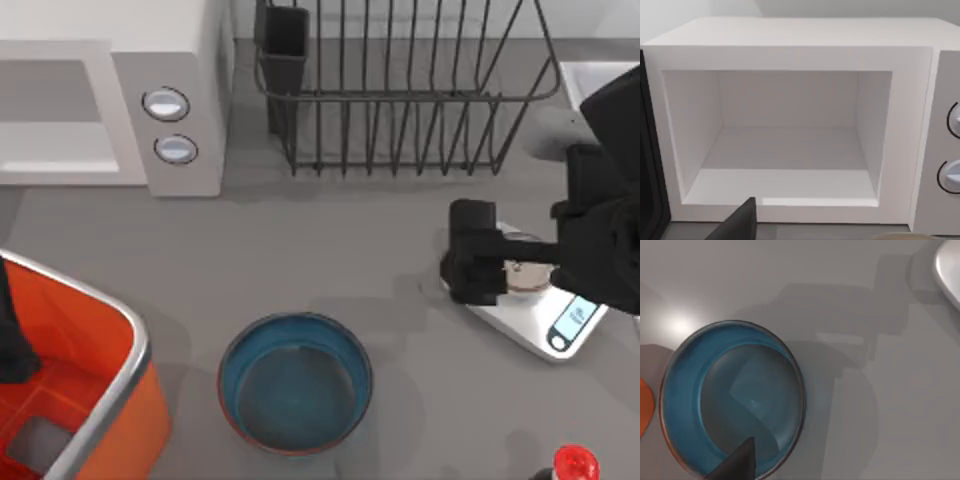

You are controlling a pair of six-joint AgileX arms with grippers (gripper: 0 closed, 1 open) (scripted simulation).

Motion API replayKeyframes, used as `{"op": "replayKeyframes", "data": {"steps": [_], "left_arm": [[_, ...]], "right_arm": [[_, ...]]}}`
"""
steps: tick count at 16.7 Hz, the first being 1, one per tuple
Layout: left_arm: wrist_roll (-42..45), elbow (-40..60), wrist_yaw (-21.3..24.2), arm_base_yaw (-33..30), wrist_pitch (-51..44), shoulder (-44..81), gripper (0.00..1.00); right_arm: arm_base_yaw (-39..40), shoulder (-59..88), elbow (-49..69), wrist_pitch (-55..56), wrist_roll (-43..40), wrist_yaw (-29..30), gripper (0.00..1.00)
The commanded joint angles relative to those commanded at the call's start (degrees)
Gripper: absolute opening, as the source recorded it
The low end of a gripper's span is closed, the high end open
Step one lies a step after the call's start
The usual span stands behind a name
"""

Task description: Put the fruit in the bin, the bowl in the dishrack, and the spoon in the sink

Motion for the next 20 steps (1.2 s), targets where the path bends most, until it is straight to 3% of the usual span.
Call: {"op": "replayKeyframes", "data": {"steps": [5,10,20], "left_arm": [[0.0,0.0,0.0,0.0,0.0,0.0,1.0],[0.0,0.0,0.0,0.0,0.0,0.0,1.0],[0.0,0.0,0.0,0.0,0.0,0.0,1.0]], "right_arm": [[7.35,25.23,20.63,-16.22,9.1,-0.43,1.0],[9.76,40.06,34.0,-26.09,13.29,0.11,1.0],[9.74,43.03,34.24,-25.41,13.72,0.32,1.0]]}}
